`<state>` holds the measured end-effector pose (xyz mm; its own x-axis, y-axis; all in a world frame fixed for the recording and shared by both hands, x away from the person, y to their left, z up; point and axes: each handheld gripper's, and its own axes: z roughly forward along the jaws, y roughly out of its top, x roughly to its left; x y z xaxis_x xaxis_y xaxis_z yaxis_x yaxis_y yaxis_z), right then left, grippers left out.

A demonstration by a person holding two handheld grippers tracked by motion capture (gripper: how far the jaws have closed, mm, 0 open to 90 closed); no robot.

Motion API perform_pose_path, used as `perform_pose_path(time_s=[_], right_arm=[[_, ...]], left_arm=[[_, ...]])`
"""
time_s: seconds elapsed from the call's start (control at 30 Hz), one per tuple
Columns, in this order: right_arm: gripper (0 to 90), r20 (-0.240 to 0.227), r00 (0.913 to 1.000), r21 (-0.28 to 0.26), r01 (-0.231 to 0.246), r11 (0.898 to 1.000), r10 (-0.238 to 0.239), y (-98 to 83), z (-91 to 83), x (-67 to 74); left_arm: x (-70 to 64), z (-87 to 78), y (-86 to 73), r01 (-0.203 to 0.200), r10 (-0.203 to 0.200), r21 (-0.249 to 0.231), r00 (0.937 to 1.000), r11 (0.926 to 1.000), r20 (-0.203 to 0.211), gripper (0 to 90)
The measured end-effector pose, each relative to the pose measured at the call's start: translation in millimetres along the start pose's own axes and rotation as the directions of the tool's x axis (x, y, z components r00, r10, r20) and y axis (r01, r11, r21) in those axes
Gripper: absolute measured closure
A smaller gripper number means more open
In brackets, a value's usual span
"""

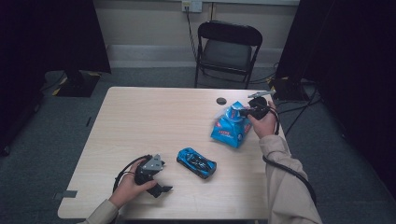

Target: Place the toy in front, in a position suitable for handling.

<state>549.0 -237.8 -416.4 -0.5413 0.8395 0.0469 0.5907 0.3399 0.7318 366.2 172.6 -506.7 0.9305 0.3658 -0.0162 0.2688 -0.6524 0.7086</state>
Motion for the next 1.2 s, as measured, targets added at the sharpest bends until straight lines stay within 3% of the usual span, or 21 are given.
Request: perform_pose_path(time_s=[0.3, 1.2], right_arm=[[90.0, -0.008, 0.9999, -0.008, -0.015, 1.000, 0.015, 7.1, -4.6, 4.7], [90.0, -0.016, 0.9990, -0.020, -0.042, 0.999, 0.042, 12.2, -13.0, 1.0]], left_arm=[[0.0, 0.0, 0.0, 0.000, 0.000, 0.000, 1.0000, 1.0000, 0.000, 0.0], [-0.1, 0.0, 0.0, 0.001, -0.001, 0.000, 1.0000, 1.0000, 0.000, 0.0]])
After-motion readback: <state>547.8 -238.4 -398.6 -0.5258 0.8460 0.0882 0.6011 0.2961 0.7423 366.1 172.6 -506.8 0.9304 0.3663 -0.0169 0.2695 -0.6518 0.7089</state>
